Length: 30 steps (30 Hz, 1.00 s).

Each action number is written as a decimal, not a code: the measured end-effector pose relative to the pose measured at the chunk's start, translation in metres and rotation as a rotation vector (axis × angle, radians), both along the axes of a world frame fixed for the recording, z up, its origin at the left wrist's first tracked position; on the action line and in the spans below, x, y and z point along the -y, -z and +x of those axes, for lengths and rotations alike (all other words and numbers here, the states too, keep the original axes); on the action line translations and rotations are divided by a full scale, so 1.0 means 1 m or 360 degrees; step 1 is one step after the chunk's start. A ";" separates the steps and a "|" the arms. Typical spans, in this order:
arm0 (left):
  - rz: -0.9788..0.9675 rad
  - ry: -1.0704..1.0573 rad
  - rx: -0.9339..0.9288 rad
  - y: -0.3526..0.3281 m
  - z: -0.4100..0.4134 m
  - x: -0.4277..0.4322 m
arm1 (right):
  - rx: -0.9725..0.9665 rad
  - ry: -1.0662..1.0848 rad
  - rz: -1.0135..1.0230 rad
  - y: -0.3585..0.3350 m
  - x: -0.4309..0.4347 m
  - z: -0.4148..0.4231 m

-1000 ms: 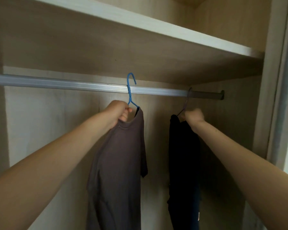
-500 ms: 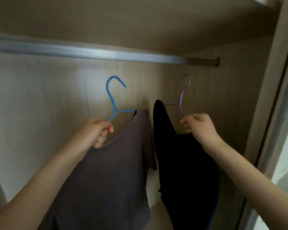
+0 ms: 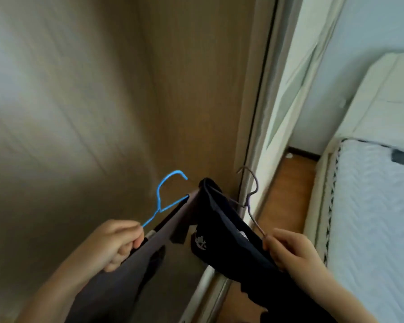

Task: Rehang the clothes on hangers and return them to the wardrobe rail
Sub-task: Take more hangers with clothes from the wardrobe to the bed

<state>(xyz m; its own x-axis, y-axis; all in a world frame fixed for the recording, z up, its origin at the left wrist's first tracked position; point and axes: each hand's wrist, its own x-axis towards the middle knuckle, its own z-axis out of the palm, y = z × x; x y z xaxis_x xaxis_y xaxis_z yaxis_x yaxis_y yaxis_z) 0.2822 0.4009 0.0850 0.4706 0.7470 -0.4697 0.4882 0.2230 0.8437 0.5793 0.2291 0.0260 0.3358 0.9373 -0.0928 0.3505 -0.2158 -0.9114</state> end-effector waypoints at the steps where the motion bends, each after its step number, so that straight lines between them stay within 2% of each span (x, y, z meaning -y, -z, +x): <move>1: -0.0053 0.0065 0.0000 0.002 0.002 0.004 | -0.0030 0.0067 -0.0019 0.003 0.020 0.003; 5: -0.0161 0.0493 -0.0104 0.008 0.035 0.024 | -0.0169 0.0461 -0.0069 0.009 0.109 0.012; 8: -0.0063 0.0863 -0.0177 0.005 0.078 0.042 | -0.0263 0.0763 -0.0073 0.007 0.172 0.008; 14: -0.0072 0.1333 -0.0119 0.002 0.186 0.098 | -0.0513 0.1525 0.0039 -0.002 0.289 -0.017; 20: 0.0004 0.1752 0.0077 0.007 0.286 0.196 | -0.0466 0.2213 0.0205 0.000 0.385 -0.054; 25: -0.0095 0.2075 0.0286 -0.007 0.345 0.293 | -0.0257 0.2707 0.0290 0.000 0.440 -0.082; 30: -0.0240 0.2231 0.0458 -0.024 0.386 0.377 | 0.0012 0.3115 0.0324 -0.005 0.475 -0.113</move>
